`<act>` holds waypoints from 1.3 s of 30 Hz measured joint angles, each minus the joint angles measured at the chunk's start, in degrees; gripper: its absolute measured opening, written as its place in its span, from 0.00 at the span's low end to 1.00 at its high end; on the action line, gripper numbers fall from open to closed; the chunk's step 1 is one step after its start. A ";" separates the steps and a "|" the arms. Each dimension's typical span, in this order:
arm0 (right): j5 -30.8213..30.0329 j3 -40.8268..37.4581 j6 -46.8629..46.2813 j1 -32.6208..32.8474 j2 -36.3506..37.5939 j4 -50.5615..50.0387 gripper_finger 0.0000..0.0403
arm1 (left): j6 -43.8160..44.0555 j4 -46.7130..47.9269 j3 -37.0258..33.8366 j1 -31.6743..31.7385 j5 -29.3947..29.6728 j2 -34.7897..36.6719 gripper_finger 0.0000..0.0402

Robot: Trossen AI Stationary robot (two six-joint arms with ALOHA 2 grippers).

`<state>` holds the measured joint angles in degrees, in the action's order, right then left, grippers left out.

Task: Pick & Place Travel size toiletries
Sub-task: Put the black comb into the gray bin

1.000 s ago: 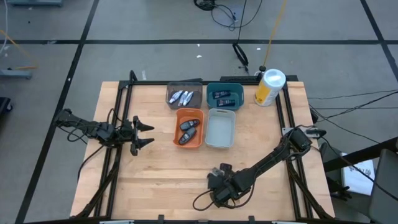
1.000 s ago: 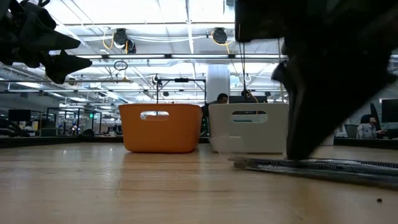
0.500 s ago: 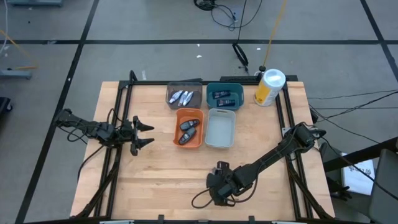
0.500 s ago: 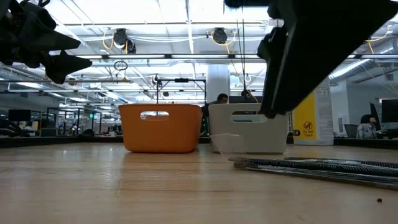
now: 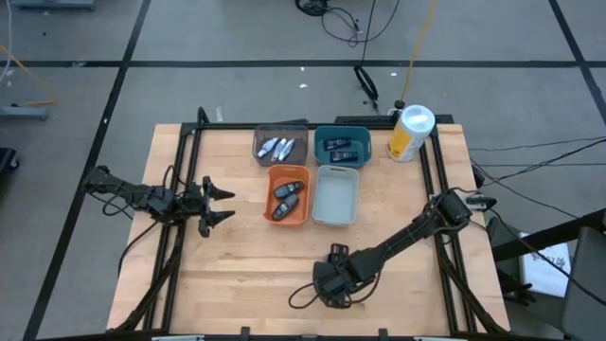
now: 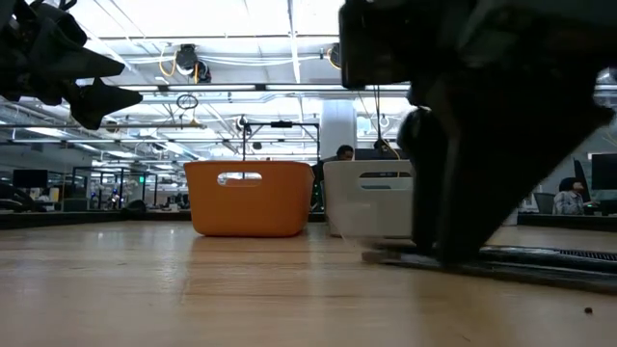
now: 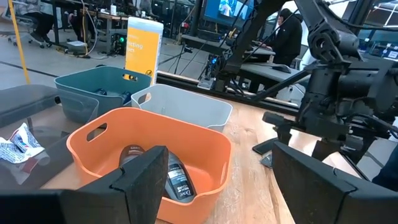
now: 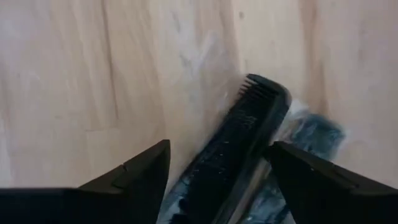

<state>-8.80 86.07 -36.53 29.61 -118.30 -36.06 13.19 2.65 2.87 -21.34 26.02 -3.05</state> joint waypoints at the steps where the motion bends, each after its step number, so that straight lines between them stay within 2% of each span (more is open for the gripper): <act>1: 0.05 -0.85 -0.33 0.02 0.02 0.80 0.65 | 0.00 0.01 0.00 -0.01 0.02 0.00 0.70; 9: 2.21 -6.21 -1.83 -0.13 0.45 5.20 0.55 | 0.00 -0.02 0.00 0.00 0.02 0.00 0.70; 18: 2.96 -6.32 -1.36 -0.33 0.33 5.08 0.29 | 0.02 0.00 0.00 0.00 0.02 0.00 0.70; 23: 2.91 -6.37 -0.30 -0.39 1.54 5.57 0.29 | -0.03 -0.02 0.00 -0.02 0.03 0.00 0.70; 28: 3.46 -6.65 -0.13 -0.50 3.52 6.12 0.34 | -0.51 0.00 0.00 0.00 0.03 -0.02 0.70; 32: 3.90 -6.69 0.46 -0.52 4.55 7.35 0.29 | -0.54 -0.01 0.00 -0.01 0.04 -0.02 0.70; 39: 3.38 -6.63 1.22 -0.66 4.61 7.67 0.29 | -0.55 -0.02 0.00 0.00 0.04 -0.02 0.70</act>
<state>-5.42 79.43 -35.31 28.95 -113.69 -28.39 12.64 2.63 2.87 -21.34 26.06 -3.07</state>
